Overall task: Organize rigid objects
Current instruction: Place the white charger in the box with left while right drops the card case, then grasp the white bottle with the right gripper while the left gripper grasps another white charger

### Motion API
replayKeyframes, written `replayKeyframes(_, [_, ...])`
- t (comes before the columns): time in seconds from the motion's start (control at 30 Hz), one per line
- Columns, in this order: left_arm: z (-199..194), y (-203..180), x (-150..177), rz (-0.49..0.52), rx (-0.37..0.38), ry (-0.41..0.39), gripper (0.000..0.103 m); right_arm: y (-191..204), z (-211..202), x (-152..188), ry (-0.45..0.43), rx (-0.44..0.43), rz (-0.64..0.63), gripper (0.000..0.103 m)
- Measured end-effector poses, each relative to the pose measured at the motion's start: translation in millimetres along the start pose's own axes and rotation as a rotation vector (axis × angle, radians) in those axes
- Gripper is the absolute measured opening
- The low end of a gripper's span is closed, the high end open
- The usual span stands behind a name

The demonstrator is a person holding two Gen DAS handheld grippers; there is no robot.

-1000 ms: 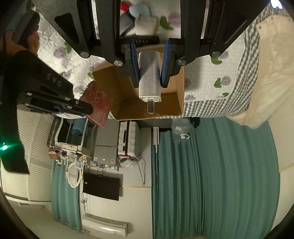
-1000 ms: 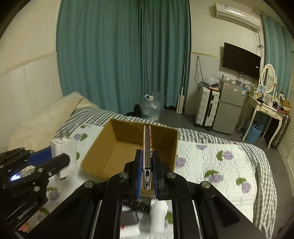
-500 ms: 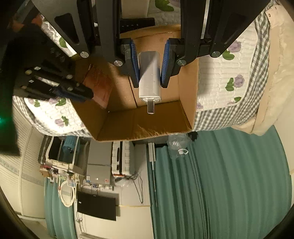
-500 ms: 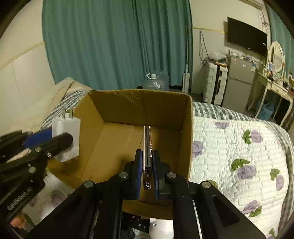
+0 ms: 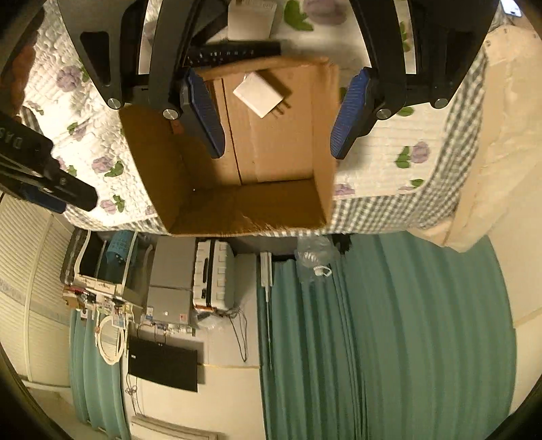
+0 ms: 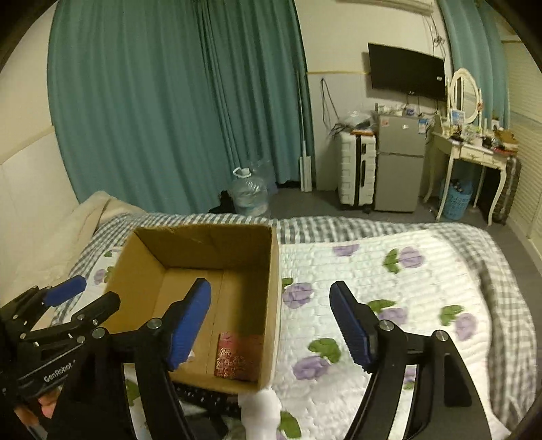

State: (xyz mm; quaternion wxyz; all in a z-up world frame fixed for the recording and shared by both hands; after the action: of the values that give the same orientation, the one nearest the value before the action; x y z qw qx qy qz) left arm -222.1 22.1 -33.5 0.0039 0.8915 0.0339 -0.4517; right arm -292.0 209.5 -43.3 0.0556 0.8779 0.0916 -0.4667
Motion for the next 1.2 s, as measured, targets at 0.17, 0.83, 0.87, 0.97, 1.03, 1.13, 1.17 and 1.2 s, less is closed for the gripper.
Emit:
replayKeyframes(0.17, [-39.6,6.5,6.6,0.003,0.007,-0.022,0.069,11.5,-51.0,-6.9,-0.014,0.047,-0.081,0.081])
replayKeyframes(0.83, [-2.8,15.9,138.4,0.048,0.020,0.171,0.070,43.2,-19.7,134.5,0.254,0.055,-0.195,0.082])
replayKeyframes(0.87, [0.1,15.7,142.0,0.049,0.022,0.181,0.070,41.8,-14.8,139.0,0.265,0.056,-0.189,0.082])
replayKeyframes(0.97, [8.1,15.1,151.3,0.041,0.036,0.213,0.070,34.9,4.8,152.3,0.311,0.070,-0.174,0.082])
replayKeyframes(1.03, [12.2,13.5,154.9,0.041,0.041,0.231,0.070,31.9,17.2,158.7,0.338,0.066,-0.155,0.082])
replayKeyframes(1.13, [15.3,11.2,157.9,0.042,0.051,0.247,0.070,31.5,30.3,162.2,0.355,0.068,-0.141,0.080])
replayKeyframes(1.17, [16.1,9.5,158.6,0.044,0.058,0.252,0.070,31.1,35.4,162.9,0.361,0.070,-0.139,0.078])
replayKeyframes(1.2, [17.7,8.2,159.7,0.045,0.064,0.259,0.070,30.7,40.3,163.6,0.367,0.069,-0.135,0.073])
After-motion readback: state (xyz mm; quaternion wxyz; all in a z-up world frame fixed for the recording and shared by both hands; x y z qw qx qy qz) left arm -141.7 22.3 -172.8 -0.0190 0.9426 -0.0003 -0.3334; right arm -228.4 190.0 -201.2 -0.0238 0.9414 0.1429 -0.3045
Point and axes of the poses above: each gripper's, at about its wrist camera, not at the fingertips, and z roughly the way its jaws point, y to its left, x to its underside, the point moved 9 cm from there along z, roughly the way its jaws point, and after that the axes turned 7 degrees about -z, right-handed, at the moved point
